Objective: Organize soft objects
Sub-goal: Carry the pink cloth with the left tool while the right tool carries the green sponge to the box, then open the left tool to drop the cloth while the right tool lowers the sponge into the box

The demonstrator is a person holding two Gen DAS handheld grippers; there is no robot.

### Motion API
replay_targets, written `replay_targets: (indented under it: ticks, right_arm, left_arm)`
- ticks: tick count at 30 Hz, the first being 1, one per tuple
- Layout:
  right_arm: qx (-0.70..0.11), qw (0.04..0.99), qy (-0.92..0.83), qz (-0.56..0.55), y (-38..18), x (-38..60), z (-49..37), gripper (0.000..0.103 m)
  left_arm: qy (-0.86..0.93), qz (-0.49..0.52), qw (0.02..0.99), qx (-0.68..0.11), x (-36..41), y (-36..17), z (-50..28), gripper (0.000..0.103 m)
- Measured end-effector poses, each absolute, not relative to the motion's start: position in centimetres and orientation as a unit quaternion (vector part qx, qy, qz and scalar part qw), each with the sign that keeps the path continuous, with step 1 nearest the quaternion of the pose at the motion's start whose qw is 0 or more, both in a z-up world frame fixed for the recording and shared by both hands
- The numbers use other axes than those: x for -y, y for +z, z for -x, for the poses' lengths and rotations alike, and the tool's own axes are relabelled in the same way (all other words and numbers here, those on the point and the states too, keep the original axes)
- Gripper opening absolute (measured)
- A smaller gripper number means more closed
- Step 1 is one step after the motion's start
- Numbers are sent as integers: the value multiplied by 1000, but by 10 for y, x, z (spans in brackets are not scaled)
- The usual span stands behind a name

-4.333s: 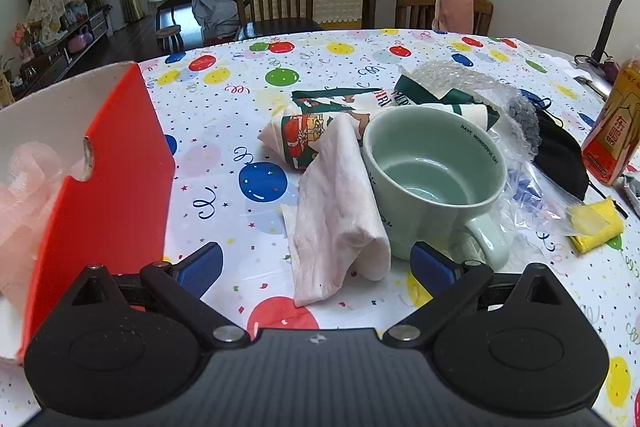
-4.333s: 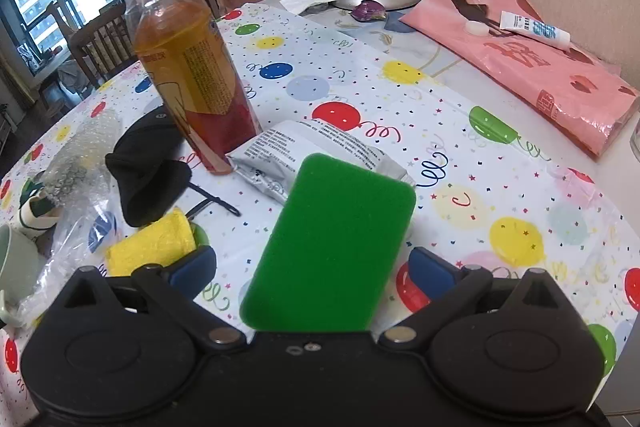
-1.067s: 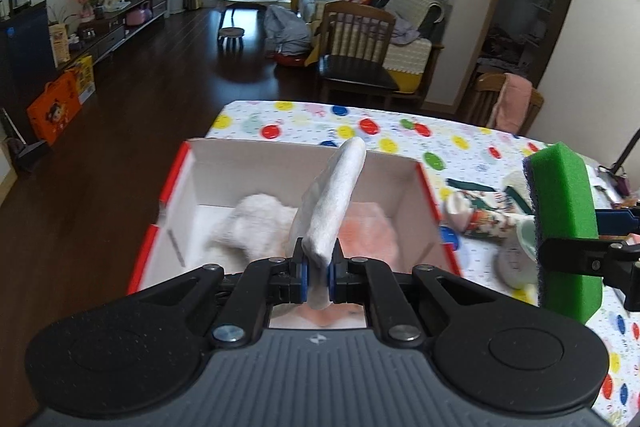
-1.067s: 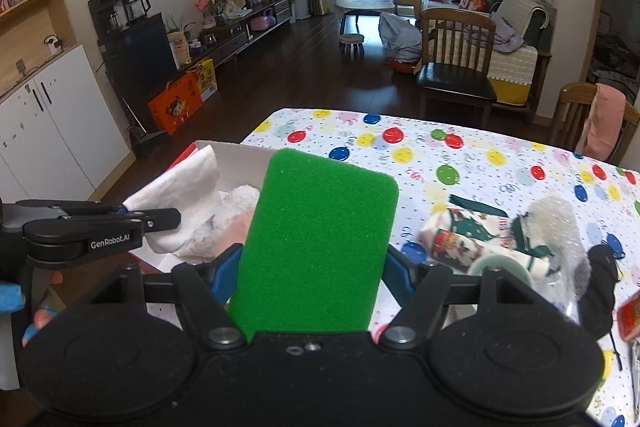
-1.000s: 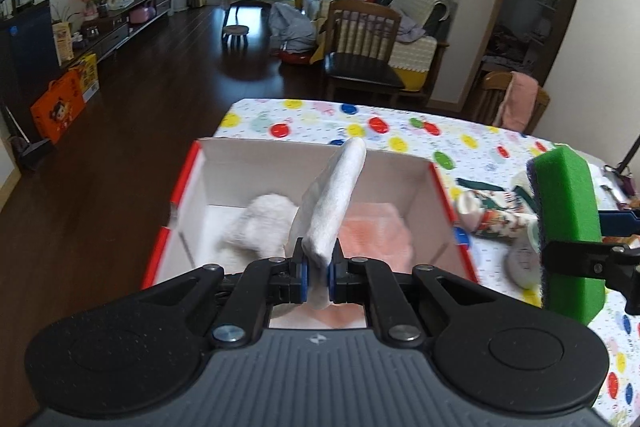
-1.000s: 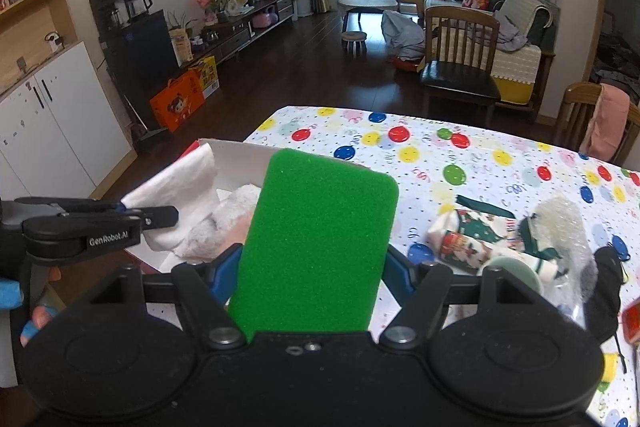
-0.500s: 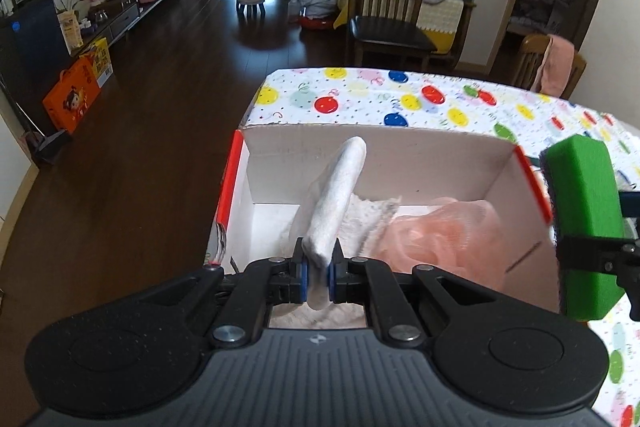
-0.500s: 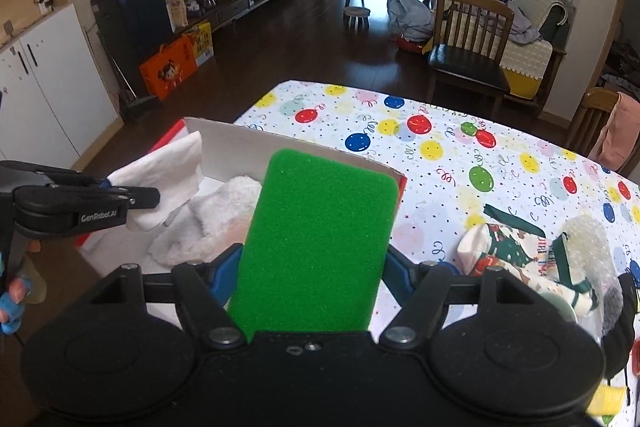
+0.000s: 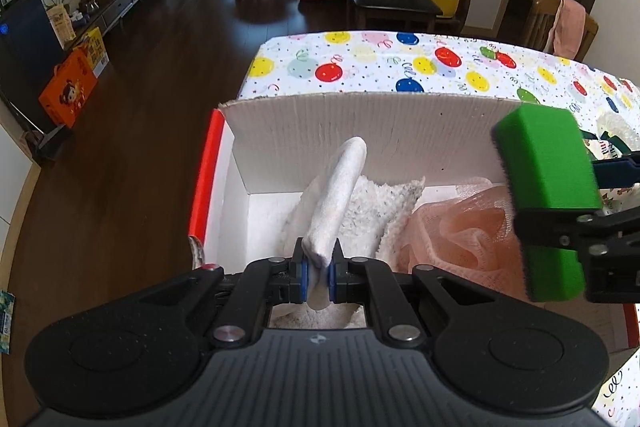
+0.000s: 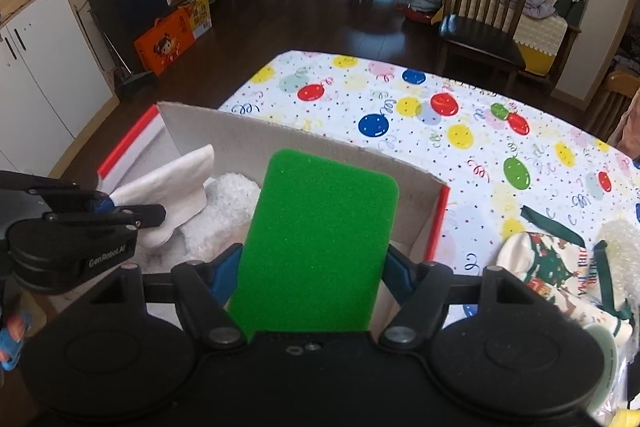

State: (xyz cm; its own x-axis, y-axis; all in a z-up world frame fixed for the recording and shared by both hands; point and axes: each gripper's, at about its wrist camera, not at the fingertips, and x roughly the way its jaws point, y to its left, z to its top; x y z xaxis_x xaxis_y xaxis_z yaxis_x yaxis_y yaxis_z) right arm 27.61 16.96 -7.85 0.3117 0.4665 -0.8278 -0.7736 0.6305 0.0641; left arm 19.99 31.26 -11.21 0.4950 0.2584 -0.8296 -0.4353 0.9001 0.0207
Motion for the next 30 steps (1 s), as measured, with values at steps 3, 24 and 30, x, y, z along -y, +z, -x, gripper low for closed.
replay_targets:
  ticks: [3, 24, 30]
  right_arm:
    - [-445, 785, 392, 176, -86, -176, -280, 71]
    - [-448, 780, 386, 204, -105, -195, -279, 72]
    - [-436, 786, 389, 201, -95, -192, -276, 77]
  left_arm:
    - [200, 101, 856, -466, -314, -117, -203, 9]
    - [152, 96, 849, -496, -307, -132, -198, 13]
    - [139, 108, 851, -495, -306, -130, -193, 18]
